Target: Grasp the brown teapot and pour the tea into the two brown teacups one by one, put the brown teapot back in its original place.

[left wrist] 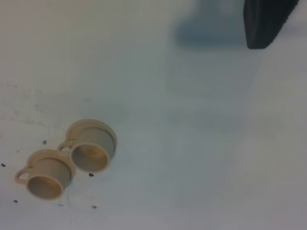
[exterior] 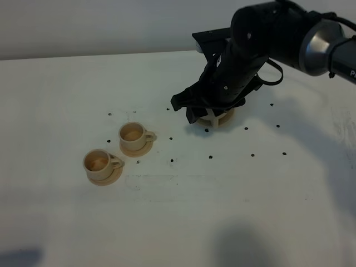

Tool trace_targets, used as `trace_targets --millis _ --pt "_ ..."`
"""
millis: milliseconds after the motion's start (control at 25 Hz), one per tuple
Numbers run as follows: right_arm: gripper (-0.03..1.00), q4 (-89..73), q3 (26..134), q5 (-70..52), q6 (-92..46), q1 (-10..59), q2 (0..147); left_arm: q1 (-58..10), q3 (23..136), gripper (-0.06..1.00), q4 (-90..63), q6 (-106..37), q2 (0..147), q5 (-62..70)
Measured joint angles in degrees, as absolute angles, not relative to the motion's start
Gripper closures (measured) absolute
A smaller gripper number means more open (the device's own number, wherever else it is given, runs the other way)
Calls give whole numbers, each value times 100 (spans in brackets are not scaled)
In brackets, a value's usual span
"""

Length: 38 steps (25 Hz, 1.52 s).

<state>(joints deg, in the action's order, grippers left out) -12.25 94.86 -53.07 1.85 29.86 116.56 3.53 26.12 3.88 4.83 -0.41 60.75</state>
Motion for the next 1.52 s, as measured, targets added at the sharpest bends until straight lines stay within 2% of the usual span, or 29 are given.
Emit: trace_targets --millis 120,480,920,1280,1520 --pt "45 -1294 9235 -4702 248 2986 11654 353 2612 51 388 483 -41 6075" --pt "45 -1197 8795 -3960 540 2939 11654 353 2612 51 388 483 -41 6075" --pt "45 -511 8806 -4094 1360 2762 12015 353 2612 51 388 483 -41 6075" --pt "45 -240 9509 -4643 1516 2762 12304 353 2612 51 388 483 -41 6075" --pt "45 -234 9585 -4717 1565 2730 12378 353 2612 51 388 483 -41 6075"
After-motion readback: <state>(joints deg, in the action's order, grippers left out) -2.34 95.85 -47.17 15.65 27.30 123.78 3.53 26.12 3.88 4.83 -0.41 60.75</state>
